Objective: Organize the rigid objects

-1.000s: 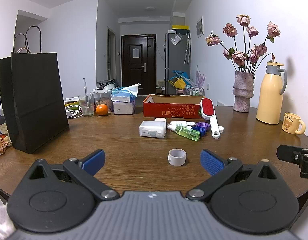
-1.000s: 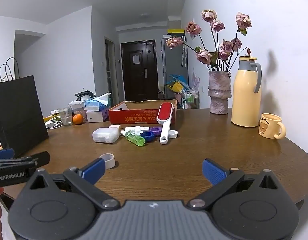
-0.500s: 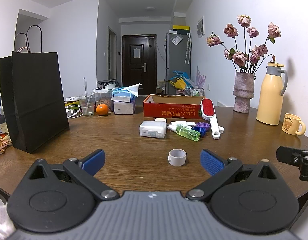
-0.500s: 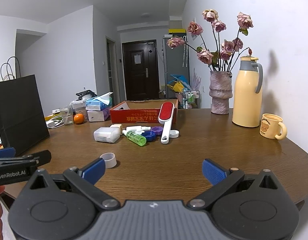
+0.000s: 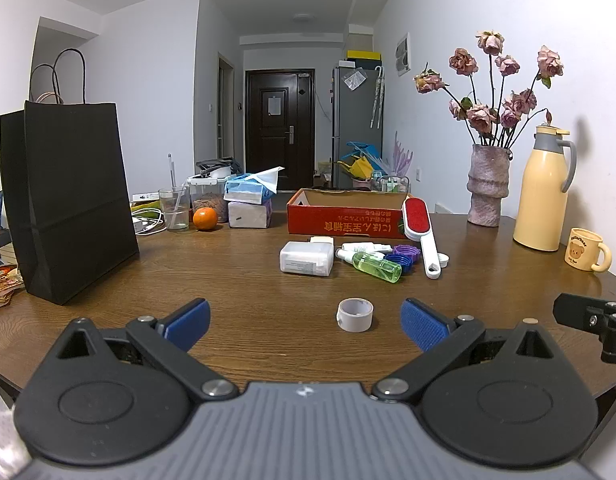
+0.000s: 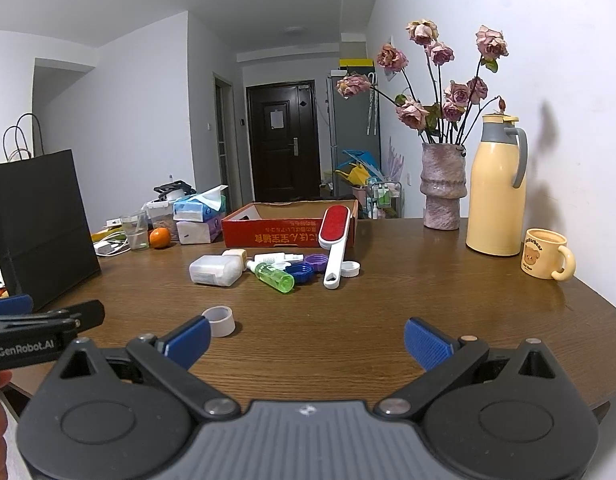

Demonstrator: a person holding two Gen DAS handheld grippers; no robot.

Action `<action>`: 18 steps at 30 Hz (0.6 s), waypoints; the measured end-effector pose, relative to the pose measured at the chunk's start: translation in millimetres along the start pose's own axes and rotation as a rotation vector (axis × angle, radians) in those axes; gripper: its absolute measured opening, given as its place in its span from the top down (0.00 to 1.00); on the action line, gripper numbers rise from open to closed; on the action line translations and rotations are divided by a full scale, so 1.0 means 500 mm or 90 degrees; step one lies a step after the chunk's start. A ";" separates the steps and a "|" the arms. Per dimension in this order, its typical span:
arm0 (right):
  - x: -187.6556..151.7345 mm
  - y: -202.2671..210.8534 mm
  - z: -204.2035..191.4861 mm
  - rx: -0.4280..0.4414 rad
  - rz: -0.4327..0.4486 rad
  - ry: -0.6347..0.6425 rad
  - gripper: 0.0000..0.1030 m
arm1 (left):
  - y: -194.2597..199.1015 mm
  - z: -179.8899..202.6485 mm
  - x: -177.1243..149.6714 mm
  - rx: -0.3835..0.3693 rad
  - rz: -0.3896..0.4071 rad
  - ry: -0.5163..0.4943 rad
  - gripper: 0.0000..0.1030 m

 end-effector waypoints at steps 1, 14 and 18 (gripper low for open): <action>0.000 0.000 0.000 0.000 0.000 0.000 0.00 | 0.000 0.000 0.000 0.000 0.000 0.000 0.00; 0.001 0.001 -0.001 0.000 0.001 0.001 0.00 | 0.000 0.000 0.001 0.000 0.001 0.001 0.00; 0.002 0.000 -0.004 0.001 0.001 0.002 0.00 | 0.001 0.000 0.001 -0.001 0.001 0.001 0.00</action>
Point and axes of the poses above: each gripper's, at about its wrist camera, not at the fingertips, and y roughly against the way its jaws point, z to its right, x to its top, the point moved 9 cm from there along -y, roughly the way its jaws point, and after that the axes turned 12 degrees about -x, right-handed, at the moved point
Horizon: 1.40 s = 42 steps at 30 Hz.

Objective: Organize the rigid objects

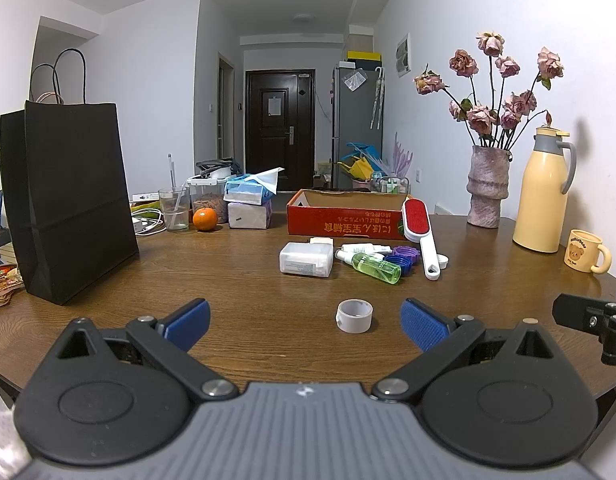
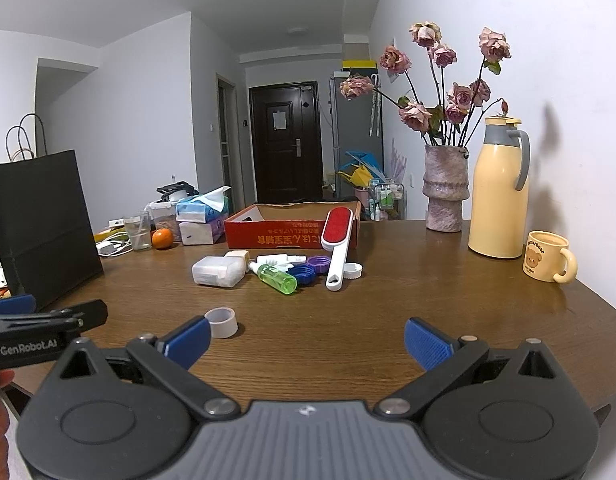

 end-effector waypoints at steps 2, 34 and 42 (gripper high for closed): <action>0.000 -0.001 -0.001 0.000 0.000 0.000 0.00 | 0.000 0.000 0.000 0.000 0.000 0.000 0.00; -0.001 -0.046 -0.012 0.009 0.002 0.000 0.00 | -0.072 0.011 -0.024 0.002 -0.037 0.000 0.00; -0.008 -0.128 -0.008 -0.003 -0.019 0.011 0.00 | -0.189 0.000 -0.046 0.006 -0.086 0.004 0.00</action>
Point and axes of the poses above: each gripper's, at about its wrist camera, not at the fingertips, and y roughly against the way its jaws point, z to its right, x to its top, the point moved 9 cm from there along -y, roughly the way its jaws point, and after that the axes turned 12 degrees about -x, right-handed, at the moved point
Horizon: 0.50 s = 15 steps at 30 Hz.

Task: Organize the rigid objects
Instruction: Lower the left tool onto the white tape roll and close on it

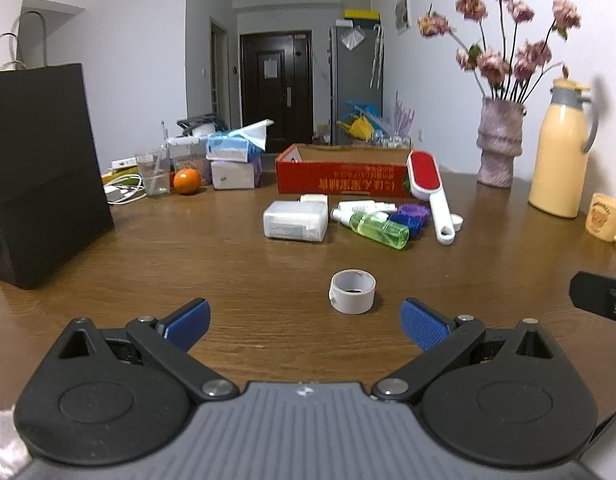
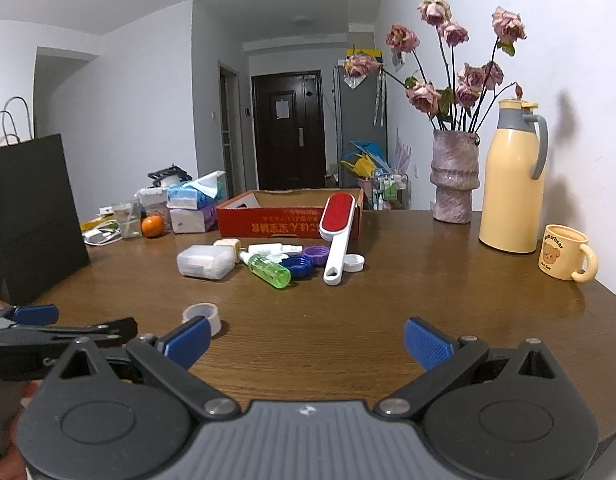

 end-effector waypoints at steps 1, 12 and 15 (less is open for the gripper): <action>0.001 -0.013 0.001 0.000 -0.003 0.001 0.00 | -0.016 0.001 0.002 -0.001 -0.005 -0.003 0.00; 0.015 -0.133 0.002 0.001 -0.027 0.002 0.00 | -0.168 0.016 0.024 -0.001 -0.063 -0.030 0.00; 0.019 -0.163 0.002 0.007 -0.037 0.001 0.00 | -0.208 0.018 0.028 0.000 -0.085 -0.034 0.01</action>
Point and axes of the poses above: each gripper's, at about its wrist camera, not at the fingertips, and y roughly against the way its jaws point, z to its right, x to its top, the point moved 9 cm from there along -y, roughly the way its jaws point, and after that the axes turned 12 degrees about -x, right-handed, at the moved point
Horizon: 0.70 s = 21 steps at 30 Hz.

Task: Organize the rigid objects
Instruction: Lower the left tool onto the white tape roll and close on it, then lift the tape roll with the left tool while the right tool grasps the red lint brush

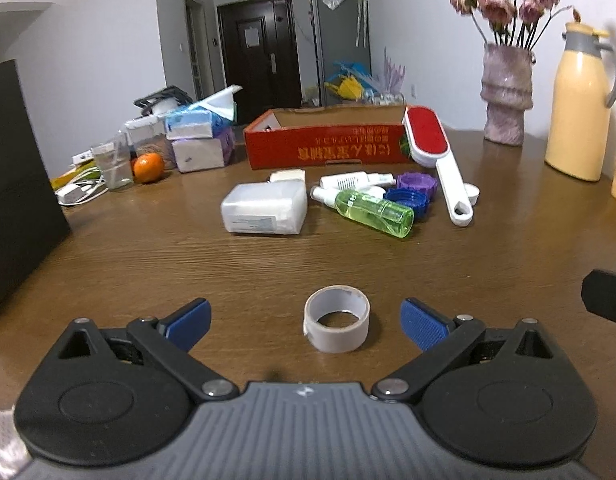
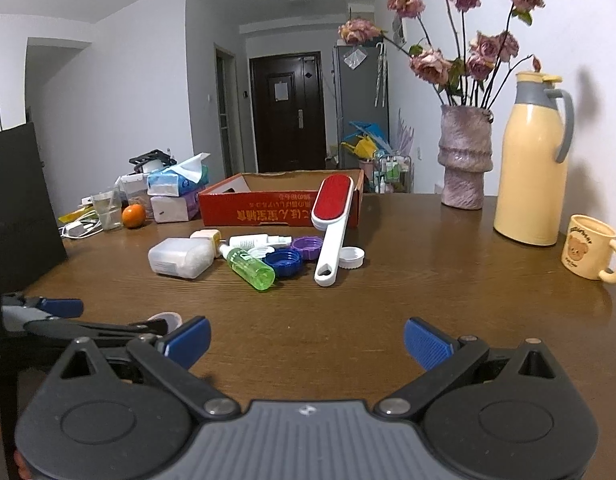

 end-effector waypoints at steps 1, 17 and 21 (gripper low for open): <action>0.003 -0.009 0.000 0.001 -0.003 -0.001 0.00 | -0.012 -0.001 0.002 -0.001 -0.006 0.001 0.02; 0.046 -0.098 -0.005 0.019 -0.029 -0.002 0.03 | -0.106 -0.015 0.006 -0.032 -0.079 0.042 0.57; 0.062 -0.115 -0.006 0.018 -0.034 -0.006 0.03 | -0.098 -0.027 0.035 -0.024 -0.066 0.044 0.57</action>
Point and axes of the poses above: each gripper's, at about its wrist camera, not at the fingertips, and y roughly against the way its jaws point, z to its right, x to its top, the point moved 9 cm from there along -y, roughly the way its jaws point, and after that the axes turned 12 degrees about -x, right-handed, at the moved point
